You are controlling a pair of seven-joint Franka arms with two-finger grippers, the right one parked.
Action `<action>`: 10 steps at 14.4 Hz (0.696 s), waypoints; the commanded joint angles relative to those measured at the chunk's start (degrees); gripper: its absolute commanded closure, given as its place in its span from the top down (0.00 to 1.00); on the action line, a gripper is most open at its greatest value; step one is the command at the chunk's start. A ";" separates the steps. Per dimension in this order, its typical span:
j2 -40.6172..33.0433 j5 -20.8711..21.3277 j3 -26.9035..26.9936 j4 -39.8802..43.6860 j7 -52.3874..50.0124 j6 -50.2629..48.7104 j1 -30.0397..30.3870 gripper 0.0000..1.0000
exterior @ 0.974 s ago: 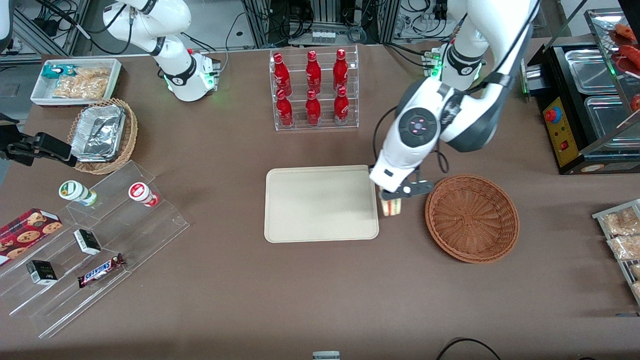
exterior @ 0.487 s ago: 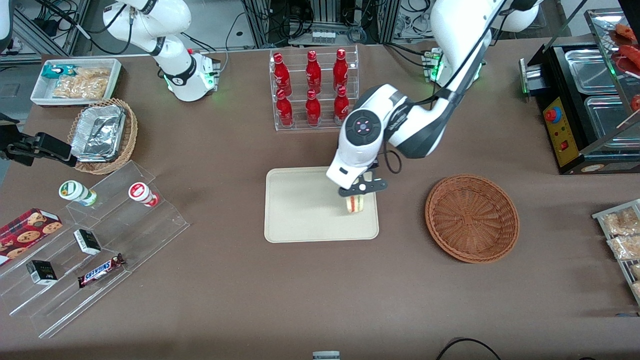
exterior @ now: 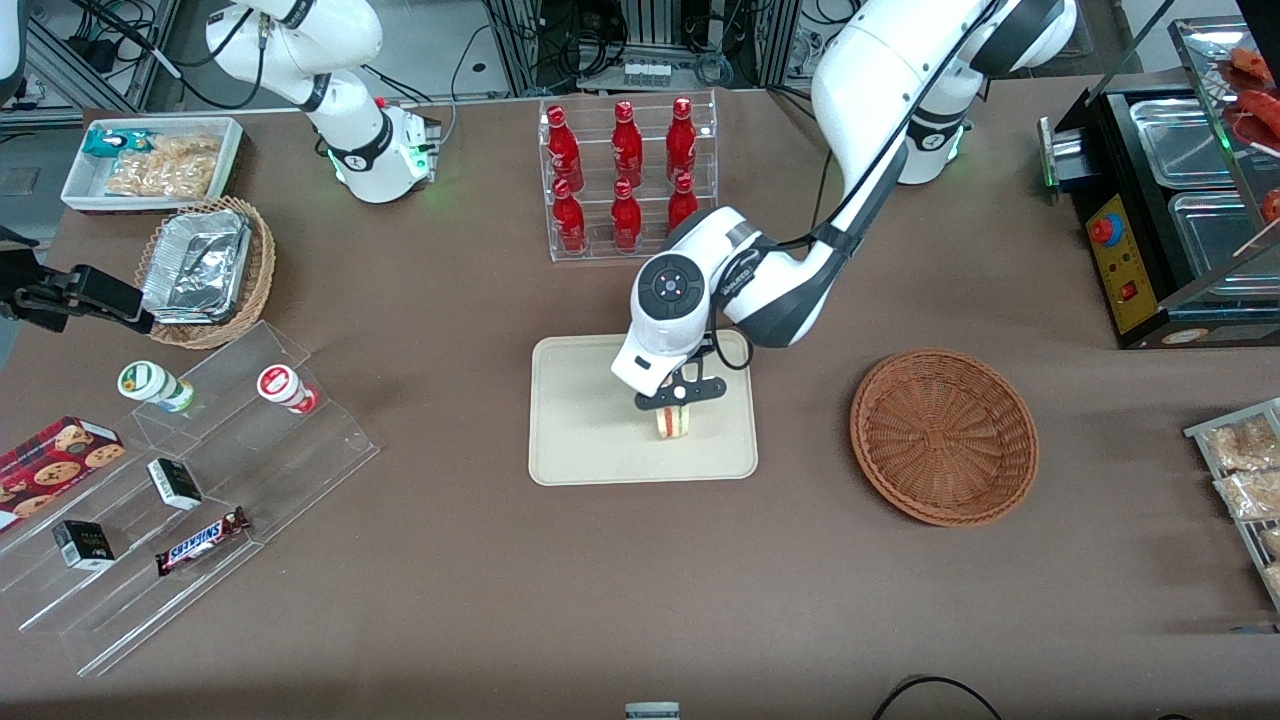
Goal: Place sandwich from basket to tray
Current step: 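Lower the sandwich onto the cream tray with the left gripper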
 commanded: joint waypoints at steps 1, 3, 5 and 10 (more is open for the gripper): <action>4.30 2.00 0.86 5.18 -1.77 -0.25 -2.35 0.21; 5.01 2.79 0.86 5.72 -2.74 -0.07 -2.53 0.22; 5.10 2.89 0.86 5.72 -2.74 0.36 -3.06 0.25; 5.89 3.15 0.86 5.72 -2.74 2.21 -3.68 0.51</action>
